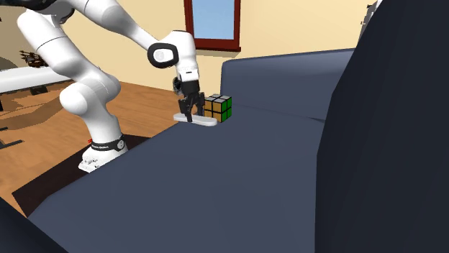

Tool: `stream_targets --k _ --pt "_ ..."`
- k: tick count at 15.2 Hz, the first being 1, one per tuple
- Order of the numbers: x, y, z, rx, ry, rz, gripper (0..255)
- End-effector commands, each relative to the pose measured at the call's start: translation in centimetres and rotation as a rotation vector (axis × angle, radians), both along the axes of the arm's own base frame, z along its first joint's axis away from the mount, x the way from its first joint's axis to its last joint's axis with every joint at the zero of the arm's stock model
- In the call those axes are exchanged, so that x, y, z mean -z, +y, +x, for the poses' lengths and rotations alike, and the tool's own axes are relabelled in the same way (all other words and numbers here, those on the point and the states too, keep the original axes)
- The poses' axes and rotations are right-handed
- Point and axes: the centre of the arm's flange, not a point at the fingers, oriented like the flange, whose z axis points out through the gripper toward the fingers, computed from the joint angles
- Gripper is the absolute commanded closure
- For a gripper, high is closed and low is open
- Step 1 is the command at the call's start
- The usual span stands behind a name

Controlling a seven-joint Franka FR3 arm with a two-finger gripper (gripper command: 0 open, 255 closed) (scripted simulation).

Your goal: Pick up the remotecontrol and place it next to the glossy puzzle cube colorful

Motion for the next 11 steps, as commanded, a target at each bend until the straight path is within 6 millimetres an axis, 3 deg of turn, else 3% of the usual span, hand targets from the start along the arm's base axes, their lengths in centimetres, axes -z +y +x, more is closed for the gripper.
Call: stream_targets --k 1,9,10,11 --pt "1.03 -0.11 0.01 0.0 -0.001 0.0 255" --pt "1.5 -0.11 0.01 0.0 -0.001 0.0 255" --pt "1.5 -0.11 0.01 0.0 -0.001 0.0 0" --pt "1.5 -0.11 0.01 0.0 -0.001 0.0 0"
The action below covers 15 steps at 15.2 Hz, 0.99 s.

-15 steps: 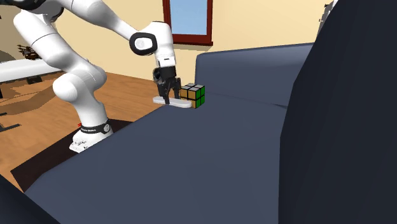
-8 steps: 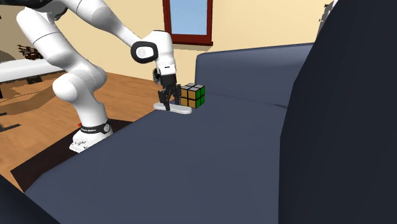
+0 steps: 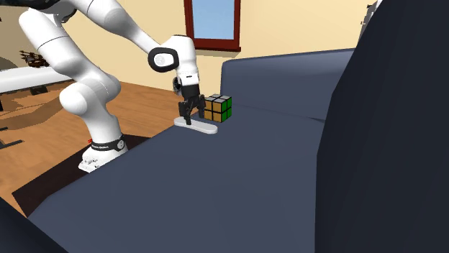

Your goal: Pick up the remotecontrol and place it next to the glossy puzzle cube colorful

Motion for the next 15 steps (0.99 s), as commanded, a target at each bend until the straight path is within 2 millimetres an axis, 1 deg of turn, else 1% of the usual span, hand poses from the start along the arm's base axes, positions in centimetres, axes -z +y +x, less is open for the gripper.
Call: stream_targets --k 1,4,7,8,15 --pt "0.0 0.0 0.0 0.0 0.0 0.0 0" --pt "0.0 0.0 0.0 0.0 0.0 0.0 0" --pt "-3.9 0.3 -0.5 0.0 0.0 0.0 0" --pt "-5.0 0.3 -0.6 0.0 0.0 0.0 0" --pt "-5.0 0.3 -0.6 0.0 0.0 0.0 0"
